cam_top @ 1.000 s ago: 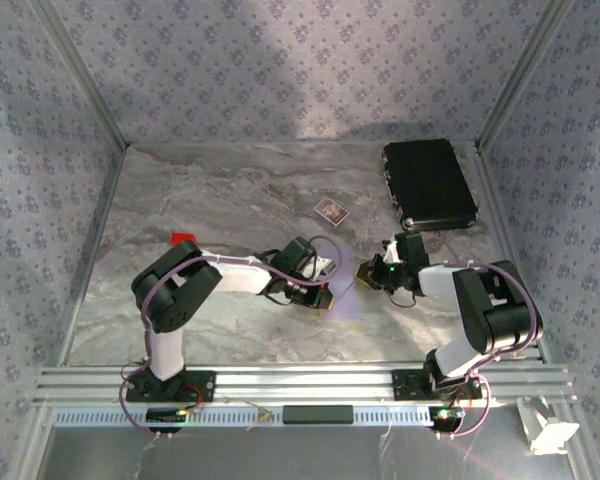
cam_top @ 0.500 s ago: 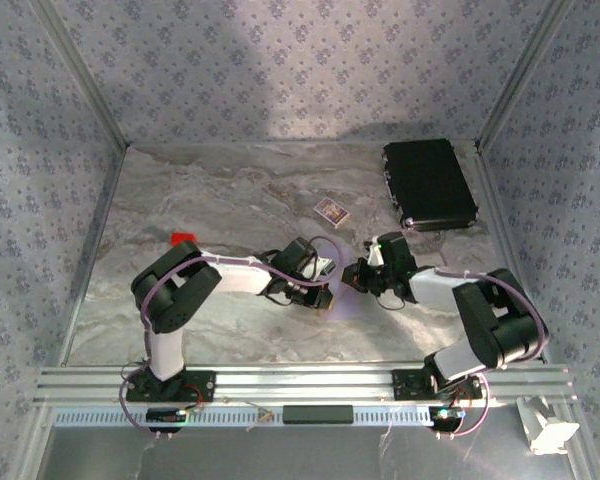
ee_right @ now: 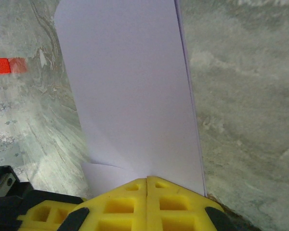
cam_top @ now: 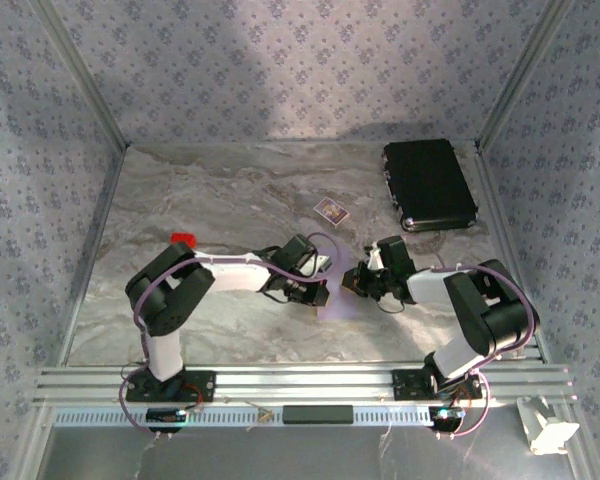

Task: Fold a paper plane with a square sheet of paper (pick it up from the middle)

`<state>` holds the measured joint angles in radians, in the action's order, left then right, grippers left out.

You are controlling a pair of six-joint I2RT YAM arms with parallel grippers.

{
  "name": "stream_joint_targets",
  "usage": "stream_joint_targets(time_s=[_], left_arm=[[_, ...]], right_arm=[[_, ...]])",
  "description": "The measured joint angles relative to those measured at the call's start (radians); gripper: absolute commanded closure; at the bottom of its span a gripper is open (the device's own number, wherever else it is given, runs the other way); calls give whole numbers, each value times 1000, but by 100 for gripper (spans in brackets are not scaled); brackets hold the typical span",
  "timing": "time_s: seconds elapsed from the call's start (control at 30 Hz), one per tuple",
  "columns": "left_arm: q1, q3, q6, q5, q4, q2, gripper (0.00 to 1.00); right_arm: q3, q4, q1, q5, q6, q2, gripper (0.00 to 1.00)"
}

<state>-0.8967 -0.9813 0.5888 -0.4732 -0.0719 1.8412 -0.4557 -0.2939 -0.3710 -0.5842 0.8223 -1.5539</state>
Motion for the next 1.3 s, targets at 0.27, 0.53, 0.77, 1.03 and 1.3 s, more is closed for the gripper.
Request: stream_joint_targets(time_s=[0.27,0.53,0.77,1.03,1.3], left_arm=[[-3,-91,8,-2,-17,18,96],[-9,-144,8,-12,-27,92,96],[-10,-151,23,-12,-30,127,95],[-14,-140,21,-4,-22,122,91],[-22,-93,-16,11,-38,77,88]], right_arm=[[2,-5,0,0,3,0,100],[14,-33,0,0,19,0,100],[18,-42,0,0,26,0,100],[18,-41,0,1,26,0,100],[18,-41,0,1,26,0,100]])
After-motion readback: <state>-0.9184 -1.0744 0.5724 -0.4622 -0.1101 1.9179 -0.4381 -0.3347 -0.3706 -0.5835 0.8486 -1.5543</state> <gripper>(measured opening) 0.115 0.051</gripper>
